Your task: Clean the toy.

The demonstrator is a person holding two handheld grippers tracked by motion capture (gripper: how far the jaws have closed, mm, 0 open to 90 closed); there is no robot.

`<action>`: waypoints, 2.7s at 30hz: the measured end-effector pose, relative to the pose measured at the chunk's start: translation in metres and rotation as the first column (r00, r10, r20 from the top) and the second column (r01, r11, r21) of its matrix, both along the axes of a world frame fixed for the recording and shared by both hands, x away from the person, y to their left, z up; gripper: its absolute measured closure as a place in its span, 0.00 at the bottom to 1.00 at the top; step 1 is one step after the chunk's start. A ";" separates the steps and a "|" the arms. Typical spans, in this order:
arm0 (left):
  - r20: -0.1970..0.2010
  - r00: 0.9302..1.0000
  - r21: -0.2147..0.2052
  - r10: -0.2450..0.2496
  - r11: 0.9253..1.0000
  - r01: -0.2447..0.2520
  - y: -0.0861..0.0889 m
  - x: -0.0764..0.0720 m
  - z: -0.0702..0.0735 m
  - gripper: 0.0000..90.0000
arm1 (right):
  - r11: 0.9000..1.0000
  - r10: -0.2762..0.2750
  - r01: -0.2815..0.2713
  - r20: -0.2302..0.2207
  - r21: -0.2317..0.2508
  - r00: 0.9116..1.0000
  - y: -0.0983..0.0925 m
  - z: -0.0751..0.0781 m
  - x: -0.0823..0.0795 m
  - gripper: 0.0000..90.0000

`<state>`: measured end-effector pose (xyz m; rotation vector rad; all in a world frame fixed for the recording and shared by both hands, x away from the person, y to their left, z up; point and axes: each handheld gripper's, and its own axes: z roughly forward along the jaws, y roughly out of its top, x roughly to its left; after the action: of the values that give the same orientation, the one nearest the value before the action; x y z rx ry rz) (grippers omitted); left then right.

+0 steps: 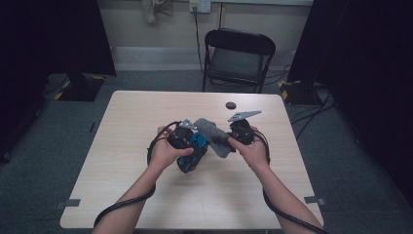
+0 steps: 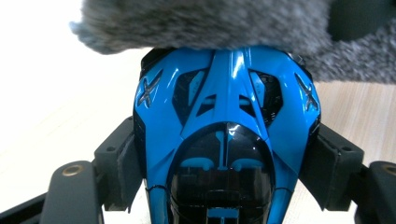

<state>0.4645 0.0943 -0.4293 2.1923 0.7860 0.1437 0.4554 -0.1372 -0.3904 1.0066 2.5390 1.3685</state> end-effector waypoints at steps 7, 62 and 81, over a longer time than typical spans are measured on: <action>0.001 1.000 -0.012 0.031 0.999 -0.031 0.007 0.004 0.000 0.27 | 0.999 0.029 -0.030 -0.026 -0.017 0.999 -0.008 -0.003 -0.007 0.86; 0.027 0.999 -0.051 -0.040 0.998 0.041 -0.005 -0.012 0.019 0.27 | 0.992 -0.113 0.114 -0.033 0.055 0.993 -0.033 0.000 0.015 0.86; 0.013 0.999 -0.034 0.044 0.998 -0.043 0.008 0.005 0.011 0.27 | 0.999 0.022 -0.021 -0.020 0.050 1.000 -0.007 0.000 0.002 0.86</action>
<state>0.4693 0.1027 -0.4178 2.1407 0.8232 0.1657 0.4576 -0.1440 -0.3908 1.0097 2.5493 1.4415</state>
